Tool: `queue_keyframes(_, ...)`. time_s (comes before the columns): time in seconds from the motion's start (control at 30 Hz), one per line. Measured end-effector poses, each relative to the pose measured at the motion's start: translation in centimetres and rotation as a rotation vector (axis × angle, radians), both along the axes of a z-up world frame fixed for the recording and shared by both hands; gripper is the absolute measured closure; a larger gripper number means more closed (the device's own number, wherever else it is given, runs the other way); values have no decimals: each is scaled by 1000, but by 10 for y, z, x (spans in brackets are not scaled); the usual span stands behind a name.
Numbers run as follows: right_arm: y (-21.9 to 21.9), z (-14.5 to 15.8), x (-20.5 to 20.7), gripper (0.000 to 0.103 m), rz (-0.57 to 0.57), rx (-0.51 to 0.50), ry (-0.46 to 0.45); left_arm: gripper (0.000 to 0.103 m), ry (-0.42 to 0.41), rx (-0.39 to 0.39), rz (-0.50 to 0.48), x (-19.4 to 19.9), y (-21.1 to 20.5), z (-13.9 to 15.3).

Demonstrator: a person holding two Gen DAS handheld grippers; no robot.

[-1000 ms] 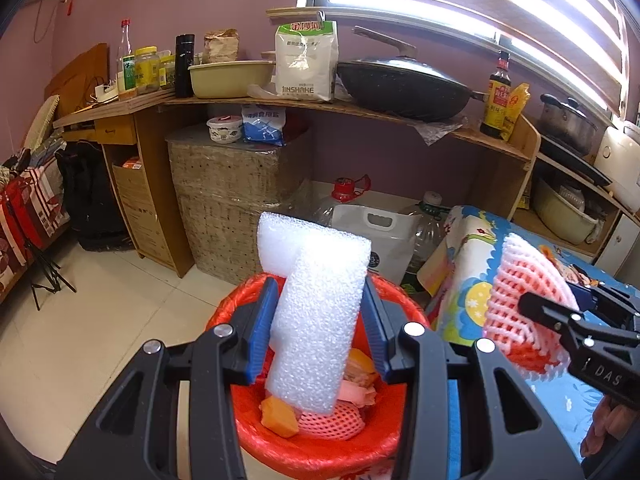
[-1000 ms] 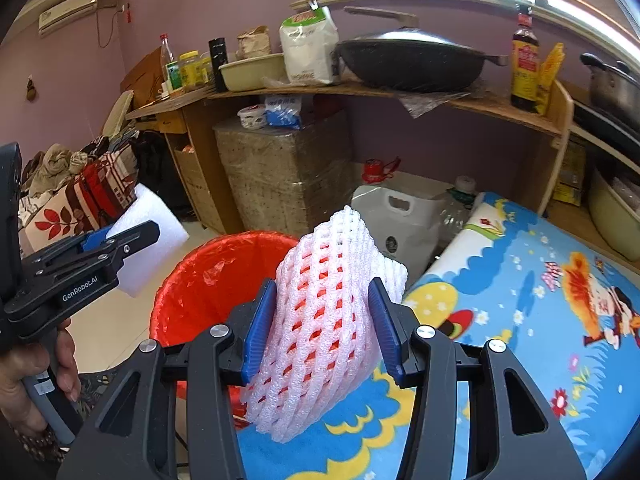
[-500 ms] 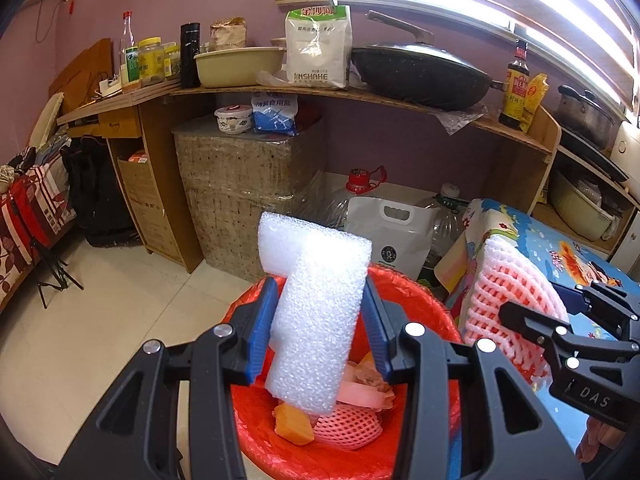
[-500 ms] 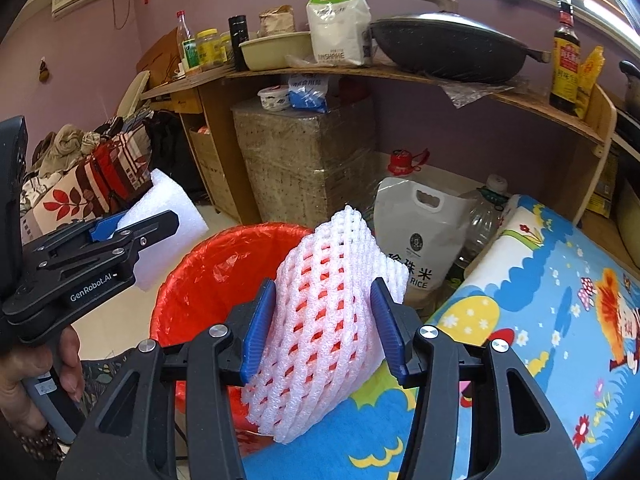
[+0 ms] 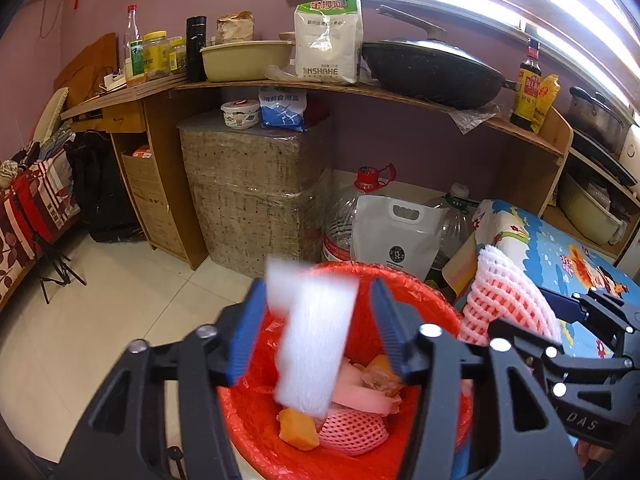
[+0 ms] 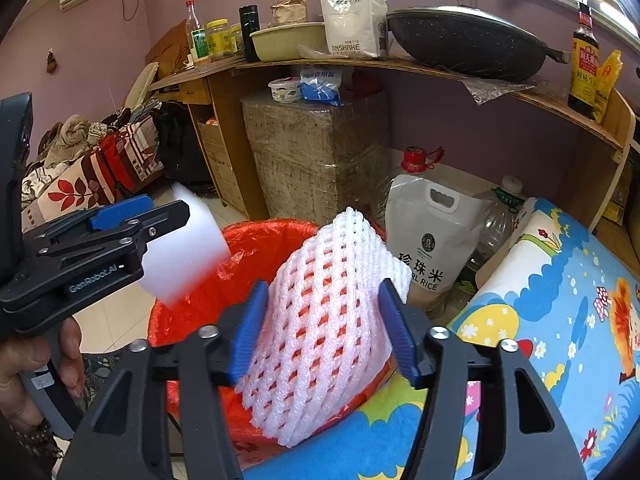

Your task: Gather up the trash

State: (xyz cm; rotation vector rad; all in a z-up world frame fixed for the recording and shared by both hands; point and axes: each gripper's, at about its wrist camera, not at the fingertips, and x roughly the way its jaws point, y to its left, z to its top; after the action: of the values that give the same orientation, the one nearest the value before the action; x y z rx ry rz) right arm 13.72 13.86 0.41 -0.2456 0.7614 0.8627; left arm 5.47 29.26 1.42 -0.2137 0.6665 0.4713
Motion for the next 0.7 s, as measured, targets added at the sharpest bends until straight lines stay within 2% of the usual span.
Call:
queue_keyframes(0.23,-3,-1,0,32,-10,1,-7,37,0,-3,12,-2,1,1)
queue_keyframes(0.47,-17,3,-8,23,-33,10,-21,28,0,-14,21,-22,-7,5)
queue_keyframes(0.7,-50,7,-20,18,-95,19,-31,14,36,-20,16,-50,-23,1)
